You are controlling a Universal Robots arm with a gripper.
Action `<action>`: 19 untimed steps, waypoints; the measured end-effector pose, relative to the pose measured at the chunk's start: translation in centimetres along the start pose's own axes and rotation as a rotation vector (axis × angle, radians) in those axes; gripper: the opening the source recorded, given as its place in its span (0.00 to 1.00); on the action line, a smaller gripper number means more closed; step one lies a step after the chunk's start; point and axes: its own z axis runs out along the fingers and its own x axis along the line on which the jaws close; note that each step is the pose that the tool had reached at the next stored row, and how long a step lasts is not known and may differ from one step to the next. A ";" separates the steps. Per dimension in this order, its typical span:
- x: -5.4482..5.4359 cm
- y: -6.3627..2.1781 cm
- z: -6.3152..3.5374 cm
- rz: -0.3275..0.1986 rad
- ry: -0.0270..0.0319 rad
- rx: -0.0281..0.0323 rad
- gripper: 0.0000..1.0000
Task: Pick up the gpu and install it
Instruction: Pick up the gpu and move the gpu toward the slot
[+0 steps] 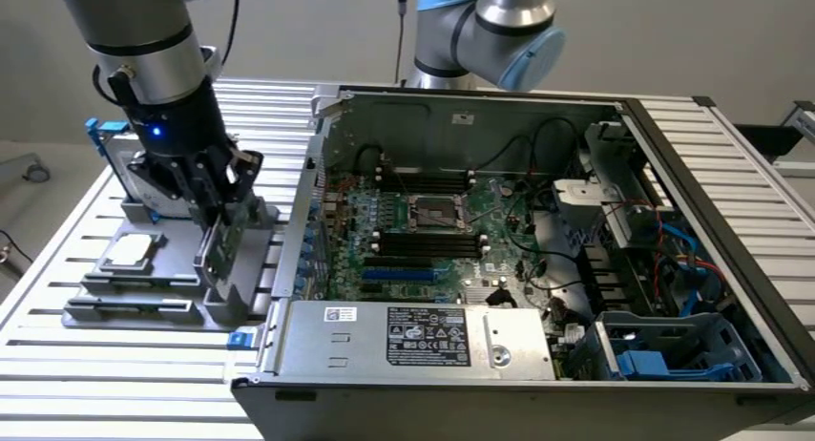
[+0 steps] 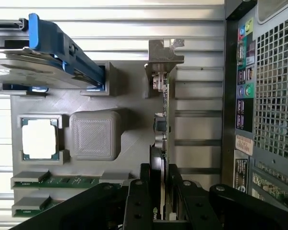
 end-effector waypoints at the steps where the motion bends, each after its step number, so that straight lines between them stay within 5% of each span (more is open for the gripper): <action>1: 0.0 0.01 -0.36 0.000 0.0003 -0.0009 0.27; 13: -0.1 0.14 -5.56 0.000 0.0001 -0.0045 0.27; 19: -1.3 0.12 -8.29 0.000 0.0017 -0.0047 0.27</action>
